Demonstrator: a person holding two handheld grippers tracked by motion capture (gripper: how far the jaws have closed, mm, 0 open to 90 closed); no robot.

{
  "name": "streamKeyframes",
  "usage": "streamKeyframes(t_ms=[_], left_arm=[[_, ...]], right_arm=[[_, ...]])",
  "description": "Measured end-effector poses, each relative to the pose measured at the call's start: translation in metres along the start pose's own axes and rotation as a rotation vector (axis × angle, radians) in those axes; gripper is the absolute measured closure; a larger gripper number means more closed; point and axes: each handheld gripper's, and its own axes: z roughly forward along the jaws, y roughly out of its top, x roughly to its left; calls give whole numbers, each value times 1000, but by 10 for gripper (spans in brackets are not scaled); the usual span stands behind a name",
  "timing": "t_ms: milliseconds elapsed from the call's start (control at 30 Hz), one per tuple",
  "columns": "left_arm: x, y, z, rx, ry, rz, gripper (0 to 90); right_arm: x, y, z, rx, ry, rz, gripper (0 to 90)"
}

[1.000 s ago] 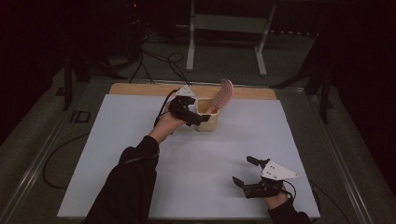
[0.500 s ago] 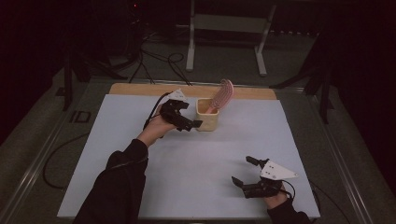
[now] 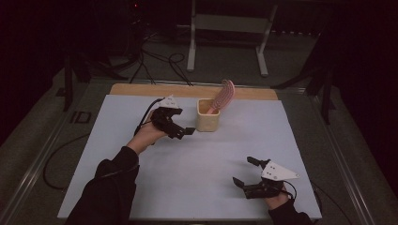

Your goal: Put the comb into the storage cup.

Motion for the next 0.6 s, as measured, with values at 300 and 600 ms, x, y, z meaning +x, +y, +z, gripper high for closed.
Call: streamKeyframes(t_ms=[300, 600], left_arm=[[-2, -16, -14, 9, 18, -4, 0], [-5, -34, -32, 9, 30, -11, 0]], right_arm=[[0, 1, 1, 0, 0, -5, 87], [0, 0, 1, 0, 1, -5, 87]])
